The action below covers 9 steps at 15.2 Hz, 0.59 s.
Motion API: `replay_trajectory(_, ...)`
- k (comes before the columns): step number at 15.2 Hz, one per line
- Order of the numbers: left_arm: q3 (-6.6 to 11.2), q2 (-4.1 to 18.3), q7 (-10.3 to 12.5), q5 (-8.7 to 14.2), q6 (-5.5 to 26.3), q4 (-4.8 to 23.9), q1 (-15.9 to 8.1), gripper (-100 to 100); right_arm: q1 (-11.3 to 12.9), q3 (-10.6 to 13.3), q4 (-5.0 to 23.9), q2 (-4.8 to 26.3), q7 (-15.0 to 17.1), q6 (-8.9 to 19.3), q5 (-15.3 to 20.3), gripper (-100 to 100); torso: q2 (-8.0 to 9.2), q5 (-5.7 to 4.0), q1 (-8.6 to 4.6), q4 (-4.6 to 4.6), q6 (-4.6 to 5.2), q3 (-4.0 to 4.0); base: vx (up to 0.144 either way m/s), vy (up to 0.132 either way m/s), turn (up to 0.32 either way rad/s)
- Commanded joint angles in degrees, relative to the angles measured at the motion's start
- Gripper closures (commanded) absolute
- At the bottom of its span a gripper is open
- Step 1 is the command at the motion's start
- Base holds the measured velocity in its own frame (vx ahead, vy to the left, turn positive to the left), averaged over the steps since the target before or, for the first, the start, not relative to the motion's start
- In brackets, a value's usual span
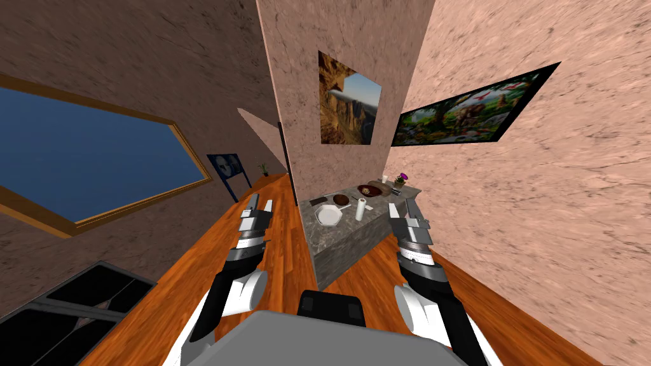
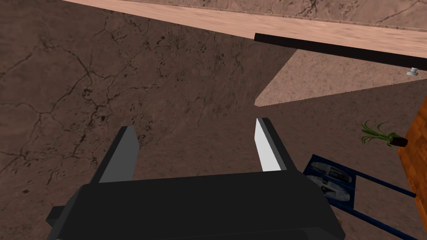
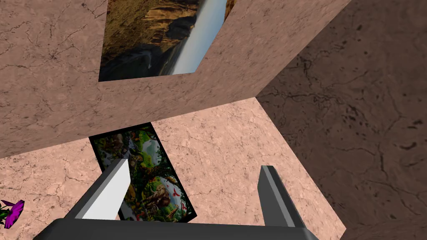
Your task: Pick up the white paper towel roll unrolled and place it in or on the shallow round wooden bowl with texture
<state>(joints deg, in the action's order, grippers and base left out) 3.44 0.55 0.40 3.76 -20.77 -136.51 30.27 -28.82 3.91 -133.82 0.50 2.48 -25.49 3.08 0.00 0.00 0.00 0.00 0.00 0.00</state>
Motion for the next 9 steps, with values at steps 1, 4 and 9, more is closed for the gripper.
replay_trajectory(1,0.00,0.0,0.0,0.0,0.0,0.0,0.0,0,0.4,-0.1,0.6,1.6,-0.3,0.1,0.4,-100,0.00,0.00,0.00,0.00,0.00,0.00,-0.040,-0.007,-0.017)
replay_trajectory(4,0.00,0.0,0.0,0.0,0.0,0.0,0.0,0,1.9,-0.5,3.2,4.8,-1.4,0.7,2.1,-100,0.34,-0.01,-0.05,0.07,0.00,0.19,-0.107,-0.004,-0.036)
replay_trajectory(9,0.00,0.0,0.0,0.0,0.0,0.0,0.0,0,5.4,-1.6,8.8,7.8,-4.4,1.9,6.0,-100,0.53,0.01,0.08,0.12,0.00,0.31,-0.125,0.022,-0.044)
